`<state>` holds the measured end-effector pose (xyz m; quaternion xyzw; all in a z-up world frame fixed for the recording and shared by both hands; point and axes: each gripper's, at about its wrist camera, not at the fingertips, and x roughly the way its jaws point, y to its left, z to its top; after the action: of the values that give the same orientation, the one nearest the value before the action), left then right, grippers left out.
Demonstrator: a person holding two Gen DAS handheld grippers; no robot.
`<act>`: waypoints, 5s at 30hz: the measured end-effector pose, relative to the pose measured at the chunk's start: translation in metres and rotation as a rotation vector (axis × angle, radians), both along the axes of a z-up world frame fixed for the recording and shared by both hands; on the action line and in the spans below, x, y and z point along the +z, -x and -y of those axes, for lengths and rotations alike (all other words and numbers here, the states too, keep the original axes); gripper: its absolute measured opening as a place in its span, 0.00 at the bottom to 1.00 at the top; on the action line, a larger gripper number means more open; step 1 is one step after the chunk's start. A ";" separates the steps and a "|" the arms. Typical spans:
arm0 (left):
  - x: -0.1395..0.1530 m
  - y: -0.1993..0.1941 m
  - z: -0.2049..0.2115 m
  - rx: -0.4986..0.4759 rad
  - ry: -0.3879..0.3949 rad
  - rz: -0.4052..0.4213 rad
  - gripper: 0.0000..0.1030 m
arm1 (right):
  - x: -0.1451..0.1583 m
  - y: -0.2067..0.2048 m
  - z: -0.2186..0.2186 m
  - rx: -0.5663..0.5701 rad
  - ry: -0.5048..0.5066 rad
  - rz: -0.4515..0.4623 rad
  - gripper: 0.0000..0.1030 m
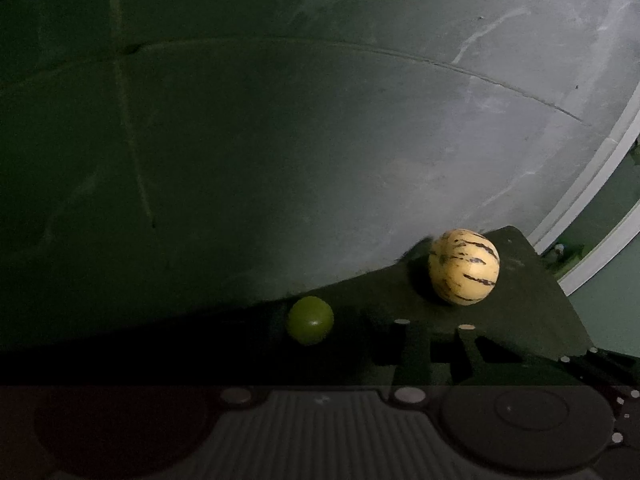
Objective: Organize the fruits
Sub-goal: 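Grasp a green grape with the right tool while the left tool grasps the other grape, then carry the grape in the right tool while the left tool carries its grape over the tray, then open both tools to drop the green grapes into the tray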
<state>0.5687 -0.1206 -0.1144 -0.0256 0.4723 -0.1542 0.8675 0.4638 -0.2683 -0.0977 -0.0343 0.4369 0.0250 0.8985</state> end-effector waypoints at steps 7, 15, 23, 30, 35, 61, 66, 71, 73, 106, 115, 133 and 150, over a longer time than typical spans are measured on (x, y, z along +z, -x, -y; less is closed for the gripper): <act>0.000 0.004 0.001 -0.015 0.011 -0.014 0.25 | 0.002 0.005 0.003 0.020 -0.014 0.000 0.25; 0.008 0.033 0.002 -0.054 0.020 -0.024 0.25 | 0.015 0.020 0.008 0.042 -0.039 0.005 0.25; 0.024 0.070 0.005 -0.029 0.011 -0.018 0.25 | 0.034 0.046 0.008 0.103 -0.072 0.039 0.25; 0.050 0.113 -0.008 0.024 -0.004 -0.001 0.25 | 0.053 0.070 0.003 0.193 -0.091 0.070 0.25; 0.068 0.146 -0.027 0.087 -0.015 0.019 0.25 | 0.064 0.088 -0.002 0.254 -0.106 0.093 0.25; 0.073 0.319 -0.069 0.380 -0.012 -0.028 0.25 | 0.067 0.210 -0.025 0.533 -0.138 0.030 0.26; 0.069 0.336 -0.070 0.410 0.000 -0.035 0.25 | 0.062 0.222 -0.030 0.571 -0.126 0.008 0.26; 0.066 0.344 -0.069 0.447 -0.003 -0.043 0.25 | 0.053 0.230 -0.035 0.600 -0.110 -0.018 0.26; 0.065 0.345 -0.072 0.458 -0.005 -0.047 0.25 | 0.049 0.231 -0.036 0.610 -0.102 -0.029 0.26; 0.044 0.334 -0.069 0.432 0.026 -0.102 0.25 | 0.036 0.214 -0.058 0.832 0.006 -0.120 0.26; 0.039 0.336 -0.079 0.500 0.080 -0.090 0.25 | 0.027 0.217 -0.072 0.894 0.084 -0.144 0.26; 0.041 0.325 -0.071 0.437 0.031 -0.105 0.25 | 0.024 0.215 -0.069 0.831 0.063 -0.141 0.26; 0.041 0.330 -0.071 0.384 0.015 -0.120 0.26 | 0.024 0.225 -0.063 0.736 0.049 -0.096 0.30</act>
<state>0.2388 -0.0496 -0.0732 -0.1306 0.5084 0.0123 0.8511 0.2385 -0.2057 -0.0740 -0.2096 0.4374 0.3376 0.8067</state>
